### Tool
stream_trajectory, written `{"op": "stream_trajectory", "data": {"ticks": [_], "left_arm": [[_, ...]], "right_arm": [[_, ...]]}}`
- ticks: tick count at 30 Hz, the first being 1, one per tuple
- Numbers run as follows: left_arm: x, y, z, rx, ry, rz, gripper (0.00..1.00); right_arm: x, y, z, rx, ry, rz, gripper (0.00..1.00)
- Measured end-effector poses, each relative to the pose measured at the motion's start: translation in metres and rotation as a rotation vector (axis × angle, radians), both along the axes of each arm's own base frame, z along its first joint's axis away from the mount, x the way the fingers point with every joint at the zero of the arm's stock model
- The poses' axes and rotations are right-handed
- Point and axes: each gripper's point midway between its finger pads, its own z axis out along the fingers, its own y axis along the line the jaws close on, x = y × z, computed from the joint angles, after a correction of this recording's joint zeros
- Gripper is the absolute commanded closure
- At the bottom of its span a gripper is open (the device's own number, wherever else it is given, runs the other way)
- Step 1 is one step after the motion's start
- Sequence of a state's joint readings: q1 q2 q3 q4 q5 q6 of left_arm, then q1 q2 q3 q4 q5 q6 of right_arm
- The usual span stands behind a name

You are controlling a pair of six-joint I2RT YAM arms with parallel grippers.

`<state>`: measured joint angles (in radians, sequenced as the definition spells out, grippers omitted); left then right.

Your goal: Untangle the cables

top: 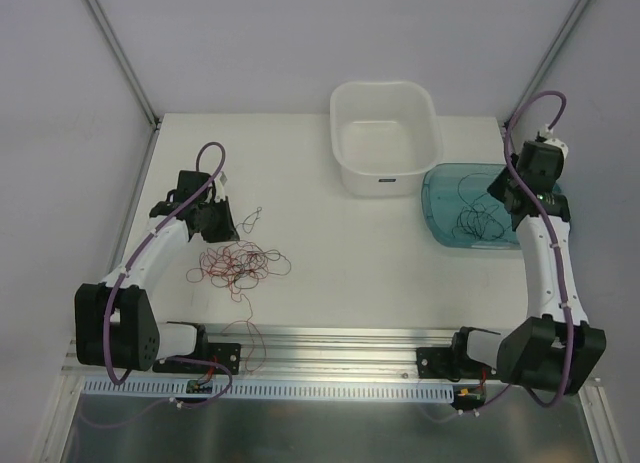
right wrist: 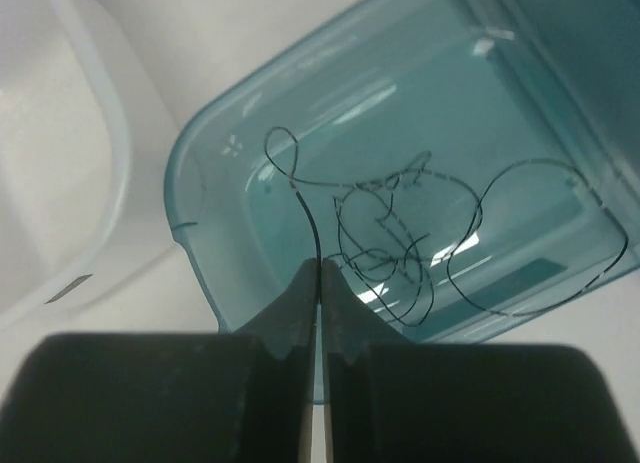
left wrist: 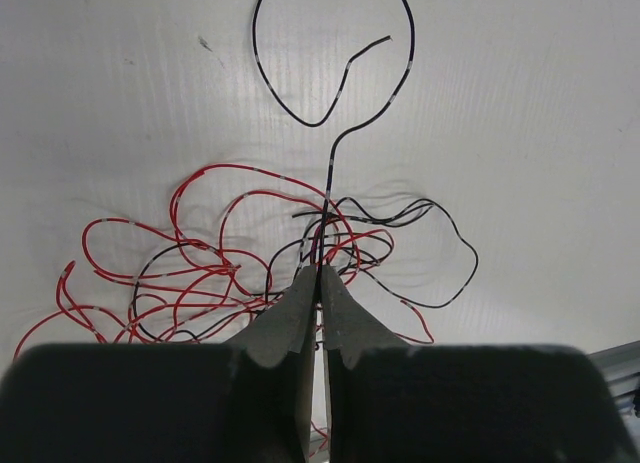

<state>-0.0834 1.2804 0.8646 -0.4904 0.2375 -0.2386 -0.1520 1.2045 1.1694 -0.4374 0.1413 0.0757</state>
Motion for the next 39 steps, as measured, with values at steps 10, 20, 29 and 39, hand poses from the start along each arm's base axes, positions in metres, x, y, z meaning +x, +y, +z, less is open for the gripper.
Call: {"op": "stream_trajectory", "data": {"ticks": [10, 20, 29, 39], "left_arm": [[-0.001, -0.012, 0.006, -0.060, -0.020, -0.041, 1.00], [-0.007, -0.081, 0.045, -0.192, -0.076, -0.223, 1.00], [-0.001, -0.203, 0.109, -0.288, -0.170, -0.464, 0.55], [-0.004, -0.164, 0.080, -0.159, -0.157, -0.259, 0.01]], "right_arm": [[-0.042, -0.004, -0.051, 0.132, 0.205, -0.161, 0.02], [-0.056, 0.146, 0.054, 0.220, -0.099, 0.463, 0.01], [-0.115, 0.245, -0.052, 0.262, 0.121, 0.835, 0.03], [-0.154, 0.295, -0.072, 0.183, 0.133, 1.092, 0.07]]}}
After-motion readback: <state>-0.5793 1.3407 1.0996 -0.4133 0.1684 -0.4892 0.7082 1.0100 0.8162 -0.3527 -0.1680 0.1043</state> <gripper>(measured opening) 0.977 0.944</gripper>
